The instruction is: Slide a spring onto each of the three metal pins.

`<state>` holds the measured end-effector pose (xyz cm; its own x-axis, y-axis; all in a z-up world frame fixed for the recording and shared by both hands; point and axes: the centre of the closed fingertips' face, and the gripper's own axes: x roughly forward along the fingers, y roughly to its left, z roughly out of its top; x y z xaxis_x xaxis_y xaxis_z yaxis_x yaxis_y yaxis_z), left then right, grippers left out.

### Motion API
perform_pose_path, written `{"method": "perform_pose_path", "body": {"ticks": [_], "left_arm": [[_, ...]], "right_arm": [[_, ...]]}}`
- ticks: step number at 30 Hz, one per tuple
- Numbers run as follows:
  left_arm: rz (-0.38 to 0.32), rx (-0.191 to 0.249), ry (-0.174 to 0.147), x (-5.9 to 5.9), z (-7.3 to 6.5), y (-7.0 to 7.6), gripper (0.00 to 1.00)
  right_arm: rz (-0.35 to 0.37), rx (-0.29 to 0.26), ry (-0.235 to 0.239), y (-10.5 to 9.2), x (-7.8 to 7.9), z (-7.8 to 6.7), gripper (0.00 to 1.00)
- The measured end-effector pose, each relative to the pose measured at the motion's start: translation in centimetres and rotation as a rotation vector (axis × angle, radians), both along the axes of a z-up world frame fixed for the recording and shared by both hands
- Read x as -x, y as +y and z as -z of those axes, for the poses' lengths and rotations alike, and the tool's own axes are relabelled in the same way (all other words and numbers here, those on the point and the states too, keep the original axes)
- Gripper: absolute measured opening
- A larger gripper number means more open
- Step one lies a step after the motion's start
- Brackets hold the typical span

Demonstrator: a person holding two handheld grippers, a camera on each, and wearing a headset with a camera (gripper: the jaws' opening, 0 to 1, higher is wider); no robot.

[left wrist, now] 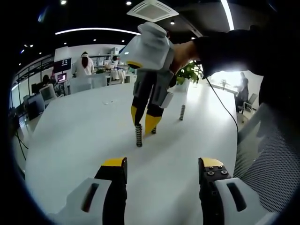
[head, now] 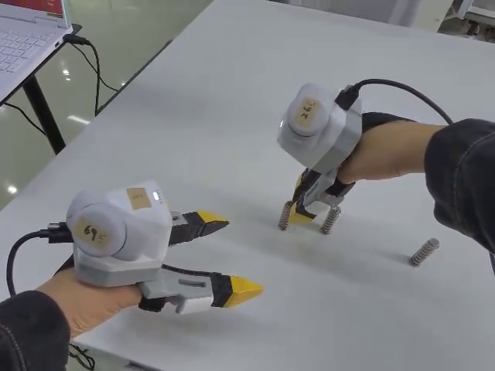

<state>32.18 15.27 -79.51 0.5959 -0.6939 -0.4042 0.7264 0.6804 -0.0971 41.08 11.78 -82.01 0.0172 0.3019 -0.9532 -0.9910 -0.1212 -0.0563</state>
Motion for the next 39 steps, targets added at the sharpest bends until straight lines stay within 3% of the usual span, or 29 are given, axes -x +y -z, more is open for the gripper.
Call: {"method": "perform_pose_path", "body": {"ticks": [12, 16, 26, 39], "left_arm": [[0.013, -0.005, -0.013, -0.2, -0.7, -0.4, 0.6], [0.018, -0.008, -0.018, -0.3, -1.0, -0.6, 0.61], [0.022, -0.014, -0.024, -0.5, -1.5, -1.0, 0.61], [0.019, -0.009, -0.021, -0.4, -1.9, -1.5, 0.63]], "right_arm": [[0.057, -0.065, -0.027, -1.7, -0.5, -1.9, 0.25], [0.092, -0.114, -0.02, -2.2, -0.3, -2.8, 0.26], [0.149, -0.179, -0.064, -4.7, -0.9, -4.1, 0.27], [0.256, -0.273, -0.098, -8.3, -0.3, -5.9, 0.28]]}}
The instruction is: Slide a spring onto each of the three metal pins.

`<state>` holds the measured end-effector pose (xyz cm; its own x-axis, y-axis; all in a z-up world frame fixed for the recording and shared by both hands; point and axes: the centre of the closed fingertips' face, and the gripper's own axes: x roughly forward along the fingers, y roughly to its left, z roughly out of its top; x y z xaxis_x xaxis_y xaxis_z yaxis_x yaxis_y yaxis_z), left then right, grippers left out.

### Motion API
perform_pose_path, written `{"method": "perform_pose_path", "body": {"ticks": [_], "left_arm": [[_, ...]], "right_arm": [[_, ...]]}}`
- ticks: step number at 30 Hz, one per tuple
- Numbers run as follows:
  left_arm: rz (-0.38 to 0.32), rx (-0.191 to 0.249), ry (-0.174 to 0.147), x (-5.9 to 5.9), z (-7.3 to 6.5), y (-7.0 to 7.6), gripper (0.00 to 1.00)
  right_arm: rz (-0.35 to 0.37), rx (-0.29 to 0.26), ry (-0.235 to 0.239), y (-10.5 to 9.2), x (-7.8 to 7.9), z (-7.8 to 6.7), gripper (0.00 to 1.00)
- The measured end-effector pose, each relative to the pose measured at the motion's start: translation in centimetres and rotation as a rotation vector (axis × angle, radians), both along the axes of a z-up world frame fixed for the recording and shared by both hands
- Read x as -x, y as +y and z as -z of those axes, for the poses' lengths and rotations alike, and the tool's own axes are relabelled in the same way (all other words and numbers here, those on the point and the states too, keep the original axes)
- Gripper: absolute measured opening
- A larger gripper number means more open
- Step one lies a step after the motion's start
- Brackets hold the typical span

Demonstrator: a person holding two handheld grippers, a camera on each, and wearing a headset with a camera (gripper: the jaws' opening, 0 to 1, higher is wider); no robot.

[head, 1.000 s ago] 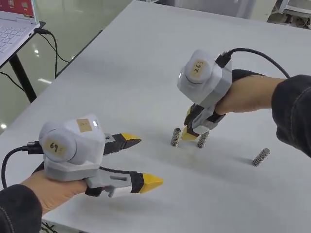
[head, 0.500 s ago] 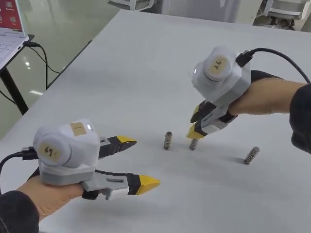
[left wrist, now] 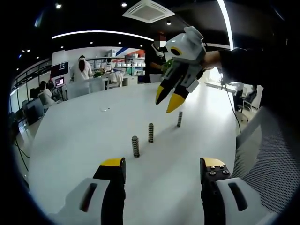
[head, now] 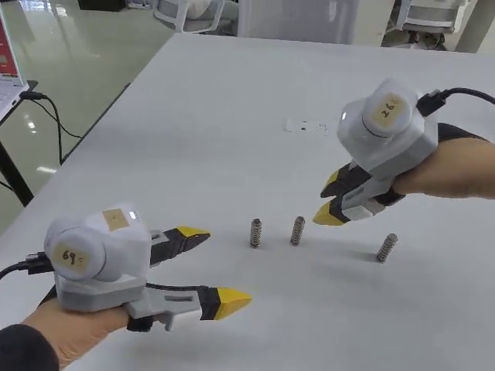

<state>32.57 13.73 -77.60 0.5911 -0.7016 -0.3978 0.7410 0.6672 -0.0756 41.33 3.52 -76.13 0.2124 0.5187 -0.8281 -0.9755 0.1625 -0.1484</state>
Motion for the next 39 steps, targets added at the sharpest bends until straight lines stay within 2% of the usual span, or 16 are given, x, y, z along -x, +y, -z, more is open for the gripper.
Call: {"method": "perform_pose_path", "body": {"ticks": [6, 14, 27, 34, 39], "left_arm": [[0.003, 0.001, -0.001, 0.2, -0.1, -0.4, 0.63], [-0.003, 0.007, -0.004, 0.3, -0.4, -0.4, 0.64], [-0.017, 0.017, -0.01, 0.4, -0.8, -0.2, 0.65], [-0.021, 0.021, -0.014, 0.4, -0.9, -0.3, 0.66], [-0.021, 0.025, -0.013, 0.4, -0.9, -0.4, 0.66]], "right_arm": [[0.057, -0.044, -0.005, -1.6, 0.5, -0.4, 0.28], [0.135, -0.131, -0.055, -3.6, 1.1, -1.9, 0.29], [0.293, -0.312, -0.122, -7.6, 2.2, -4.6, 0.31], [0.385, -0.387, -0.137, -10.7, 2.9, -4.3, 0.36], [0.397, -0.407, -0.125, -12.0, 3.9, -3.1, 0.41]]}}
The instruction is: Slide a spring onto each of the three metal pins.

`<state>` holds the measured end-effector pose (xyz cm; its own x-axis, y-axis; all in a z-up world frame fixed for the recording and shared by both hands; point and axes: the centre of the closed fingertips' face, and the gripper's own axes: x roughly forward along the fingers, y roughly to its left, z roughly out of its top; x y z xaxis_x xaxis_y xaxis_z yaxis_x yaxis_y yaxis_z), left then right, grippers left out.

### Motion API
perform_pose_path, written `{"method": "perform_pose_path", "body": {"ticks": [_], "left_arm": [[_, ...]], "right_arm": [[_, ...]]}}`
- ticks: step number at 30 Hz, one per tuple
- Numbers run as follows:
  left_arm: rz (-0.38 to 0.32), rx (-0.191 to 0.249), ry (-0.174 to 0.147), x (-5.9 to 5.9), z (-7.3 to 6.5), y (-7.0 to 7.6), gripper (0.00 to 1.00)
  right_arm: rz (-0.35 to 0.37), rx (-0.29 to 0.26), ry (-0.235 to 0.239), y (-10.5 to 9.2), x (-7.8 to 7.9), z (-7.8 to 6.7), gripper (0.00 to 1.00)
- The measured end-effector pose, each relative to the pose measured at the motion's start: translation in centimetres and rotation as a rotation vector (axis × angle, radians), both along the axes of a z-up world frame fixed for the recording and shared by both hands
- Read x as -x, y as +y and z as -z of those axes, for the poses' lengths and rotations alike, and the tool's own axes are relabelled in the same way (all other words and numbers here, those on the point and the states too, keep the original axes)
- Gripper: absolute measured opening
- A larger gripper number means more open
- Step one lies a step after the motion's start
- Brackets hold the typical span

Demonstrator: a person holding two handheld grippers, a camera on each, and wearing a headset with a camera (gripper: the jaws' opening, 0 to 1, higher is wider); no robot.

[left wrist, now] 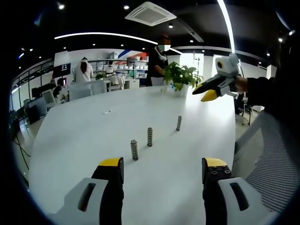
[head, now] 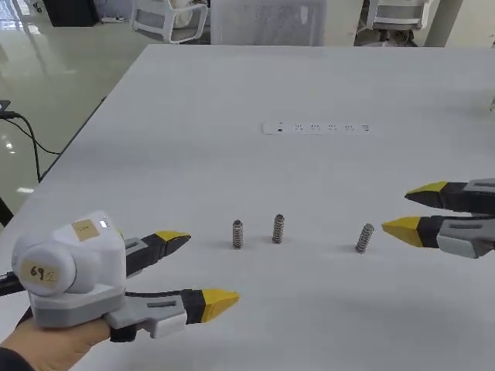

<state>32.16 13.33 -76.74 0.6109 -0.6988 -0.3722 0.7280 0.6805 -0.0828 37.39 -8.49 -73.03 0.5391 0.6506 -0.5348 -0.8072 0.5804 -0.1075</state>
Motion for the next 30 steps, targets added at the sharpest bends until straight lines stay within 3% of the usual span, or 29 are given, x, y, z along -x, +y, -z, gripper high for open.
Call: {"method": "perform_pose_path", "body": {"ticks": [13, 22, 30], "left_arm": [[-0.011, 0.013, 0.01, 0.2, 0.4, 0.1, 0.68], [-0.027, 0.022, 0.035, 0.4, 1.1, 0.4, 0.71], [-0.042, 0.025, 0.059, 0.6, 1.9, 0.9, 0.75]], "right_arm": [[0.047, -0.088, 0.031, -1.0, 1.4, 3.2, 0.66], [0.07, -0.103, 0.057, -0.7, 1.6, 5.2, 0.73], [0.079, -0.123, 0.064, -0.2, 1.7, 5.4, 0.77]]}}
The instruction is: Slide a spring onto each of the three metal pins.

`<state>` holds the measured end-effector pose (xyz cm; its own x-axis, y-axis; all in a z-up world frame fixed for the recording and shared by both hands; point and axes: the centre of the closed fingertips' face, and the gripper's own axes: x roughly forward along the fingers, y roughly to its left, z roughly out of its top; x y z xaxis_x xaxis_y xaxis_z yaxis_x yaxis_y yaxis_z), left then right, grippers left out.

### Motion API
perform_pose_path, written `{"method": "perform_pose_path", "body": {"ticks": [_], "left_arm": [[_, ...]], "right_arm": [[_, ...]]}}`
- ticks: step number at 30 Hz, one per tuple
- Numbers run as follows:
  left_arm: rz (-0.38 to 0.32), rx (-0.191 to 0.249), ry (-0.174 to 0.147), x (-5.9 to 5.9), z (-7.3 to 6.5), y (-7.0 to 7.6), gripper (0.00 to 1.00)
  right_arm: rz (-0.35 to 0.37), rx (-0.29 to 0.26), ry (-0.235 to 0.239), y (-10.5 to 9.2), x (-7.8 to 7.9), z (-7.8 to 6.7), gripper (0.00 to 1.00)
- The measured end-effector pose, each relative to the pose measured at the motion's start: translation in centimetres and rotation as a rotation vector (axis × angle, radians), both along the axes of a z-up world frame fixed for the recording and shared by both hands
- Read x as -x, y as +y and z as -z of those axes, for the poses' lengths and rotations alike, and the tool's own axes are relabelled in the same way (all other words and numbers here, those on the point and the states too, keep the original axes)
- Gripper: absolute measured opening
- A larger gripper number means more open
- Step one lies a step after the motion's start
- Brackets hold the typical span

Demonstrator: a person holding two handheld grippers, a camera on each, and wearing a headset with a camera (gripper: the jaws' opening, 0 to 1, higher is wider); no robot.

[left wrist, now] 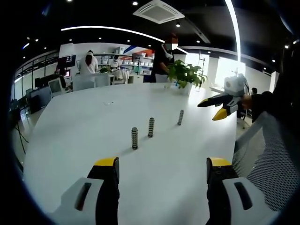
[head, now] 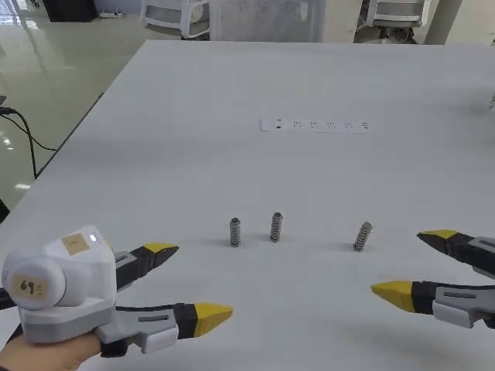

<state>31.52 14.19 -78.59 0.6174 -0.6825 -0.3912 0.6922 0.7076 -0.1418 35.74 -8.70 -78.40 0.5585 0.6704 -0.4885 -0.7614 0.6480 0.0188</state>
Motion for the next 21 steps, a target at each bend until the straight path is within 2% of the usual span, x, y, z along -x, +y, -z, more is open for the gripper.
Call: {"method": "perform_pose_path", "body": {"ticks": [21], "left_arm": [[-0.013, 0.002, 0.015, 0.18, 0.53, 0.1, 0.78]], "right_arm": [[0.006, -0.002, 0.018, 0.25, 0.58, 0.68, 0.79]]}}
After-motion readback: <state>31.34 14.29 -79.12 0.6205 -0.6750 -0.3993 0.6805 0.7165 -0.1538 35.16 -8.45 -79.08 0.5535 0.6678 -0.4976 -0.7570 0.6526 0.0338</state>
